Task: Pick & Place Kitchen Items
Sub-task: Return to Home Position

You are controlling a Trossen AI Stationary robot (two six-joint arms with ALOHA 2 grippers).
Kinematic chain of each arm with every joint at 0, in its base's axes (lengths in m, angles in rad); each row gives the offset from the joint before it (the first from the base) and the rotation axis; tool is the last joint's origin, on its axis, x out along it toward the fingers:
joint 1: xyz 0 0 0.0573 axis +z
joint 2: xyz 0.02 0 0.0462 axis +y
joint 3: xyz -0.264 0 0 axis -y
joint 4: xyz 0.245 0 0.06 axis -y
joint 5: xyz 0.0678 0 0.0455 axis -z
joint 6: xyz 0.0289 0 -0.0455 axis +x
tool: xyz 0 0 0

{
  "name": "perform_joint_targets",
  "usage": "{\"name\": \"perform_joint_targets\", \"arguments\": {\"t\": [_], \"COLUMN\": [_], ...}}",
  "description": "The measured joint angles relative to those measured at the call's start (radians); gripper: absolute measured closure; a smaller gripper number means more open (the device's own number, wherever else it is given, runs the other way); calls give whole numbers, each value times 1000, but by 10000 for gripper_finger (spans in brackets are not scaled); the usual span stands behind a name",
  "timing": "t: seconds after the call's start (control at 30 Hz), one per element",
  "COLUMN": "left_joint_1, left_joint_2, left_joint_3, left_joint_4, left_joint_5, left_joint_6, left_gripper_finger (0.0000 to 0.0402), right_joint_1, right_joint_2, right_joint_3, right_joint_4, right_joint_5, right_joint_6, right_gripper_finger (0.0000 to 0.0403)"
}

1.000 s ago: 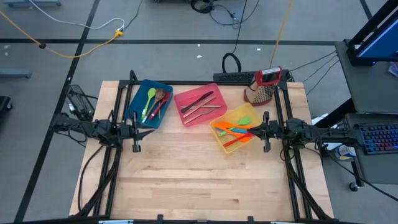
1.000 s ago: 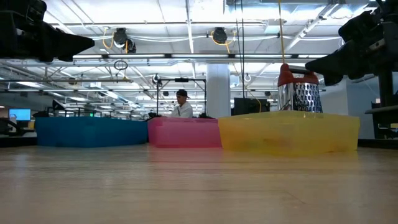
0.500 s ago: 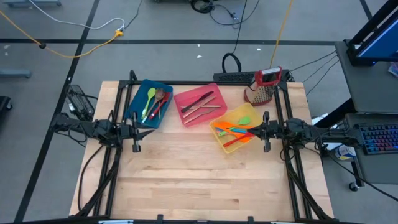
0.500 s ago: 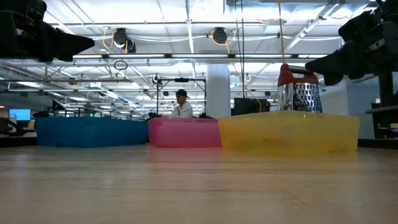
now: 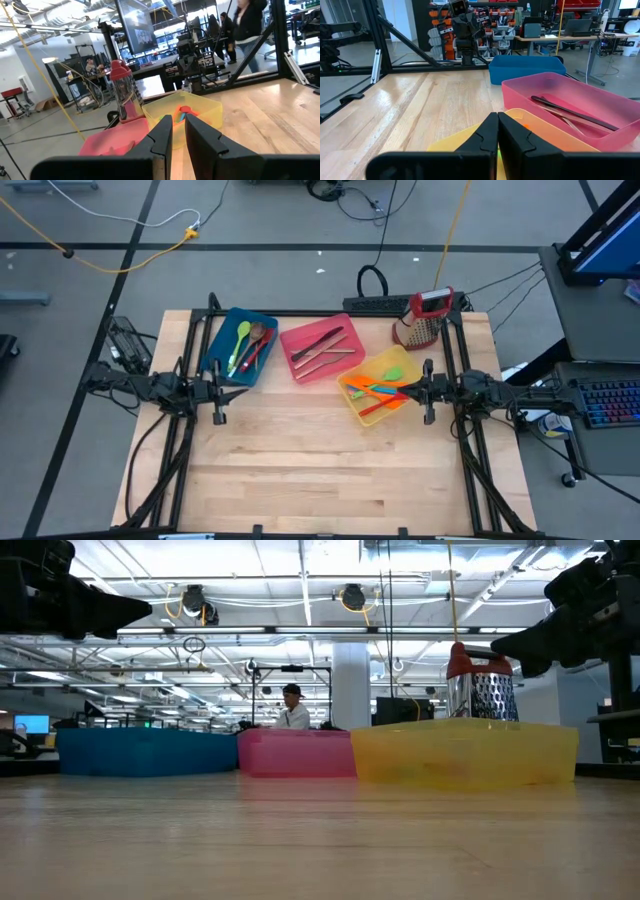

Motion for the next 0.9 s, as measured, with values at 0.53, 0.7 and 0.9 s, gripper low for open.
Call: {"name": "perform_joint_targets", "arguments": {"t": [0.53, 0.7, 0.9], "left_joint_1": [0, 0, 0], "left_joint_2": [0, 0, 0], "left_joint_3": [0, 0, 0], "left_joint_4": [0, 0, 0], "left_joint_5": [0, 0, 0], "left_joint_6": [0, 0, 0], "left_gripper_finger": [346, 346, 346], "right_joint_1": [0, 0, 0], "right_joint_2": [0, 0, 0], "right_joint_3": [0, 0, 0], "right_joint_4": [0, 0, 0], "right_joint_5": [0, 0, 0], "right_joint_6": [0, 0, 0], "right_gripper_finger": [399, 399, 399]}}
